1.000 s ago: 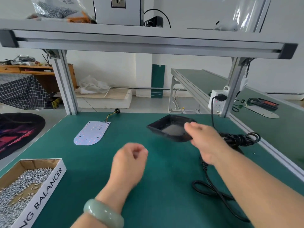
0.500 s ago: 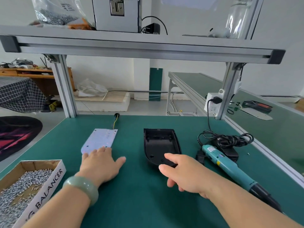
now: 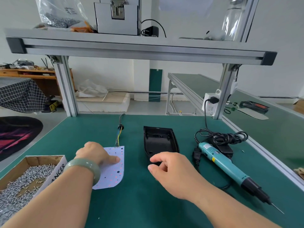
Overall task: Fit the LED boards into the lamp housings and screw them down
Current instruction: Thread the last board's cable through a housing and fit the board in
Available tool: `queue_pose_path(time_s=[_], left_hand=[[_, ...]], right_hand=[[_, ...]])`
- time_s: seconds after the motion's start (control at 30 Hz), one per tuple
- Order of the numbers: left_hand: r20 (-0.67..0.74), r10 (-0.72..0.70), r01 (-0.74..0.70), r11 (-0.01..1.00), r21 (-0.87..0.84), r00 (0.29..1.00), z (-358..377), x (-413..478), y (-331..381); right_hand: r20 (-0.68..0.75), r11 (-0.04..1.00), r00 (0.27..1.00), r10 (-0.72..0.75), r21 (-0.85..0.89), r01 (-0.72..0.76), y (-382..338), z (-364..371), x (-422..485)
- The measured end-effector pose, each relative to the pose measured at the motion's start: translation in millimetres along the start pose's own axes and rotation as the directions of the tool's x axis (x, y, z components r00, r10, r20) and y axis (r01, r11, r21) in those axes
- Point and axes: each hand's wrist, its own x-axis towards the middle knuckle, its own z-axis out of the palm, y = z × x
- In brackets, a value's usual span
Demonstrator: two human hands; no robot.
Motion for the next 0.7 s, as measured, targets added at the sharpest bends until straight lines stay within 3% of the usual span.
queue_pose_path(time_s=[0.1, 0.13, 0.17, 0.23, 0.27, 0.33, 0.4, 0.43, 0.5, 0.53, 0.57, 0.6, 0.63, 0.67, 0.7], left_hand=[[0.033, 0.025, -0.021, 0.994, -0.109, 0.999, -4.0, 4.0, -6.7], [0.053, 0.025, -0.012, 0.972, -0.235, 0.998, -4.2, 2.8, -8.7], [0.103, 0.030, 0.020, 0.893, -0.449, 0.994, -4.5, 1.3, -9.6], [0.209, 0.113, 0.118, 0.531, -0.839, 0.971, -12.7, -11.0, -9.9], [0.204, 0.187, 0.122, 0.374, -0.919, 0.961, -19.3, -19.3, -8.6], [0.086, 0.364, -0.002, 0.234, -0.972, 0.927, -27.8, -36.3, -5.9], [-0.030, 0.576, -0.194, 0.225, -0.955, 0.817, -33.3, -55.9, -4.1], [-0.018, 0.674, -0.264, 0.264, -0.928, 0.738, -35.7, -63.7, -6.1], [-0.009, 0.775, -0.324, 0.254, -0.911, 0.632, -41.7, -70.2, -14.0], [-0.058, 0.760, -0.294, 0.179, -0.939, 0.647, -48.4, -69.1, -15.1], [-0.158, 0.685, -0.327, 0.123, -0.937, 0.711, -54.4, -65.2, -15.7], [-0.257, 0.613, -0.447, 0.179, -0.876, 0.748, -59.8, -60.0, -15.9], [-0.325, 0.570, -0.567, 0.316, -0.761, 0.755, -65.4, -60.0, -10.3], [-0.378, 0.590, -0.679, 0.451, -0.579, 0.714, -65.7, -60.5, -2.1], [-0.400, 0.656, -0.763, 0.478, -0.436, 0.640, -62.4, -66.4, 9.0]], right_hand=[[0.003, 0.997, 1.000, -0.010, 0.075, 0.010, -7.5, 6.9, 2.4], [0.006, 0.995, 1.000, -0.019, 0.103, 0.018, -10.7, 9.7, 3.9], [0.003, 0.992, 1.000, -0.025, 0.123, 0.024, -13.0, 12.0, 6.7], [0.010, 0.981, 1.000, -0.007, 0.195, 0.005, -19.0, 14.9, 12.7], [0.018, 0.967, 1.000, 0.019, 0.254, -0.023, -22.9, 15.3, 16.7], [0.048, 0.895, 0.996, 0.079, 0.437, -0.092, -31.1, 11.3, 27.2], [0.076, 0.729, 0.995, 0.072, 0.677, -0.104, -41.9, -0.7, 35.2], [0.035, 0.688, 0.999, 0.023, 0.725, -0.041, -46.4, -9.5, 37.9], [-0.033, 0.757, 0.988, -0.151, 0.639, 0.137, -53.1, -29.7, 31.4], [-0.042, 0.816, 0.970, -0.238, 0.533, 0.224, -55.3, -39.5, 24.4], [-0.020, 0.861, 0.944, -0.329, 0.405, 0.309, -57.9, -48.1, 16.7], [0.048, 0.879, 0.915, -0.401, 0.303, 0.369, -57.2, -55.0, 10.0], [0.120, 0.875, 0.883, -0.455, 0.247, 0.417, -57.6, -61.5, 2.8], [0.193, 0.868, 0.850, -0.491, 0.197, 0.456, -59.7, -66.3, -4.4], [0.251, 0.851, 0.813, -0.526, 0.155, 0.502, -62.3, -70.5, -10.9]])
